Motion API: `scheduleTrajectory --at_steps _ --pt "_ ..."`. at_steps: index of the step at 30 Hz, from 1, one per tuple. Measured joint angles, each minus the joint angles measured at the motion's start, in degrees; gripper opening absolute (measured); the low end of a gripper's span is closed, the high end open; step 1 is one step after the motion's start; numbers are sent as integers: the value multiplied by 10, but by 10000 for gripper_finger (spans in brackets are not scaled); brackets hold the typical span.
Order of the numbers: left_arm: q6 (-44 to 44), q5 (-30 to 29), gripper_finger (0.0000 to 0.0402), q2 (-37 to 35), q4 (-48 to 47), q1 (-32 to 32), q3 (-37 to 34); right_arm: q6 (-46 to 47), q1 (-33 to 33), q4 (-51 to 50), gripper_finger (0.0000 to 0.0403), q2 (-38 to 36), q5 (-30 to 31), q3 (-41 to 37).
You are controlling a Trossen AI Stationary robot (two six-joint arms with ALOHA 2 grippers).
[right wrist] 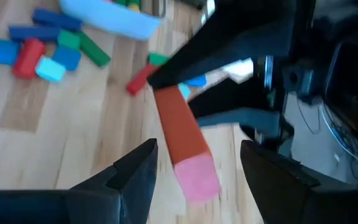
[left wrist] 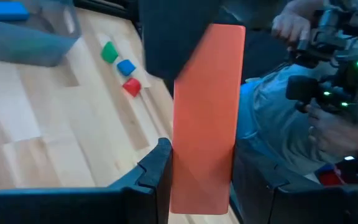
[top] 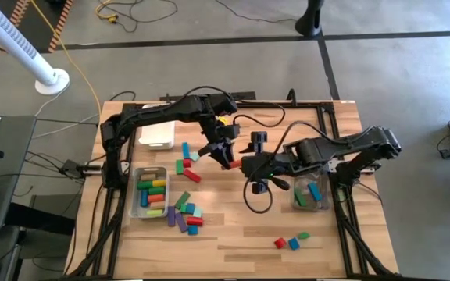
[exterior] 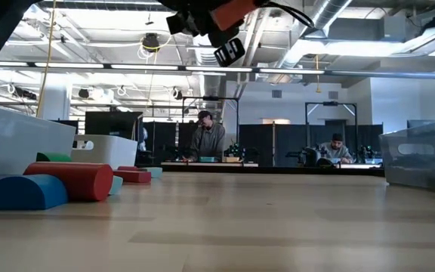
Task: Sort blocks by size
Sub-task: Put the orange rectangular block into the black bin
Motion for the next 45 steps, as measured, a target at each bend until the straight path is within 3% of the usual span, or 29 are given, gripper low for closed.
scheduleTrajectory --at_steps 4,15,24,31,35,40,45 --pt "0 4 121 0 0 0 0 -3 -1 9 229 6 -10 -1" --pt "-2 24 121 -1 3 0 0 -3 1 9 88 8 -22 0" --pt "-10 22 121 -1 4 0 0 9 5 8 86 8 -22 0" --pt "-36 -13 210 -1 8 7 0 56 12 -25 86 8 -22 0" --pt "-52 -26 242 -1 7 21 0 103 21 -101 86 8 -22 18" --pt "-73 -36 249 -5 -13 47 0 193 44 -232 86 7 -29 46" --pt "8 -147 250 -31 -127 59 0 334 79 -392 86 3 -63 57"
